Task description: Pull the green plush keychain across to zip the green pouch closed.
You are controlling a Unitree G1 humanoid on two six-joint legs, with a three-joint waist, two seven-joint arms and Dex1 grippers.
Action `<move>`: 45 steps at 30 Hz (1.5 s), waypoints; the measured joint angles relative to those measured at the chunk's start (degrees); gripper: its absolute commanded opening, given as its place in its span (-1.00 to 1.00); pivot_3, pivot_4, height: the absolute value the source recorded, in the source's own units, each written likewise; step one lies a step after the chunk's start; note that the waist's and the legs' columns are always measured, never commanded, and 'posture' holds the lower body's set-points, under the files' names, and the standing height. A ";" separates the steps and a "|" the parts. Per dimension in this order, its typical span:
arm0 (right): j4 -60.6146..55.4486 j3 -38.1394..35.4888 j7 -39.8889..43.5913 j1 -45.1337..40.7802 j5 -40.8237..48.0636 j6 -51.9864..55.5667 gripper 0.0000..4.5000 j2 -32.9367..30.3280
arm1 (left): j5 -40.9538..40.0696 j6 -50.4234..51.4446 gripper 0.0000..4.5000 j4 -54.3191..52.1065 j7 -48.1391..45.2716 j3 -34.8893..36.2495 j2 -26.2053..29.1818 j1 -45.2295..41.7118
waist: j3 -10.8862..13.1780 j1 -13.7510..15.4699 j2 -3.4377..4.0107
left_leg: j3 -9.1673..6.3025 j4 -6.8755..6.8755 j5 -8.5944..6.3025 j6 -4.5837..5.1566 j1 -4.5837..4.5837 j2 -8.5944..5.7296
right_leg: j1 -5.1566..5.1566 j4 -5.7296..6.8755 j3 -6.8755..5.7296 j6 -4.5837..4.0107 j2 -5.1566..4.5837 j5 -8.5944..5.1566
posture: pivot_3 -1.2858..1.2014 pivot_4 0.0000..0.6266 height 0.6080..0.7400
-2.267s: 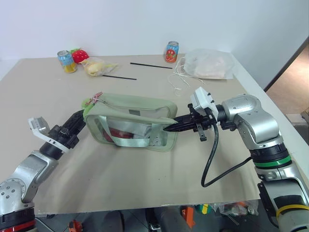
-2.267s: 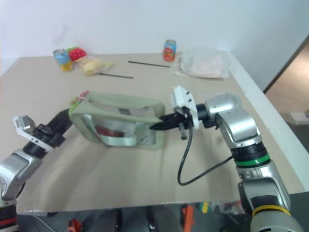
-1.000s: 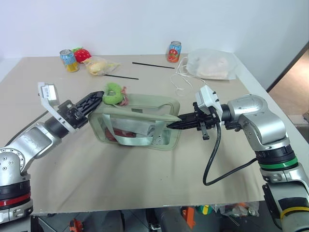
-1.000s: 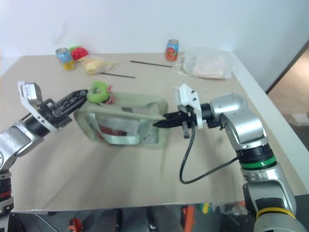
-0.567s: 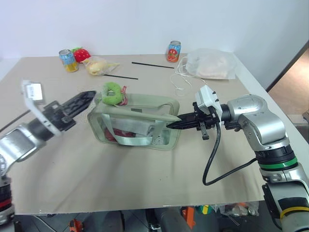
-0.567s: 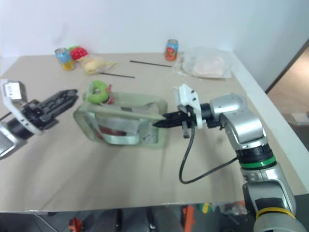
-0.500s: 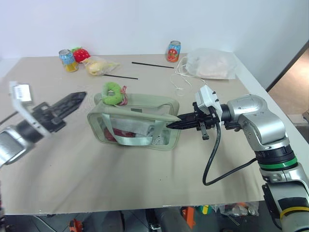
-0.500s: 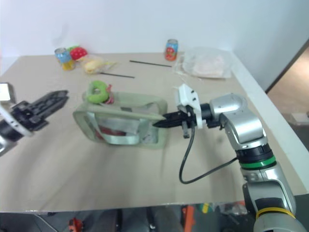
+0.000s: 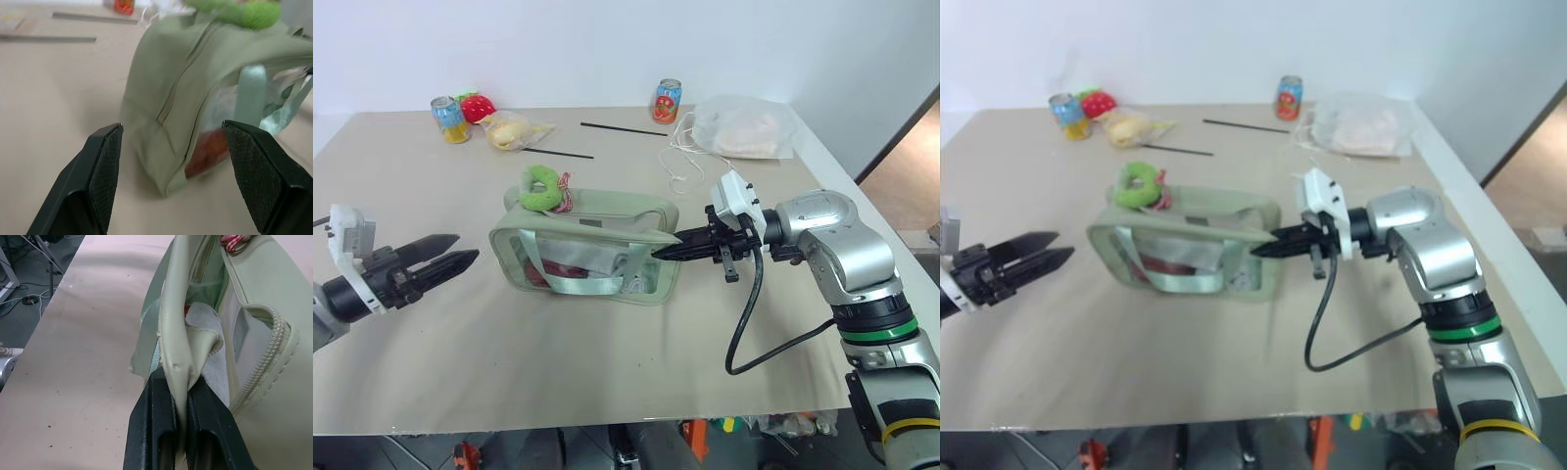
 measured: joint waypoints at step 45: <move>2.56 -10.24 -0.17 0.44 7.06 6.08 0.98 -6.75 | 10.14 -2.00 -1.00 1.07 -5.48 -9.29 -6.79 -6.99 | -0.01 0.02 -0.01 | 0.22 0.12 -0.04 0.09 -0.09 -0.05 | 0.17 0.02 0.25 0.08 -0.01 0.05 | 0.03 -0.52 1.00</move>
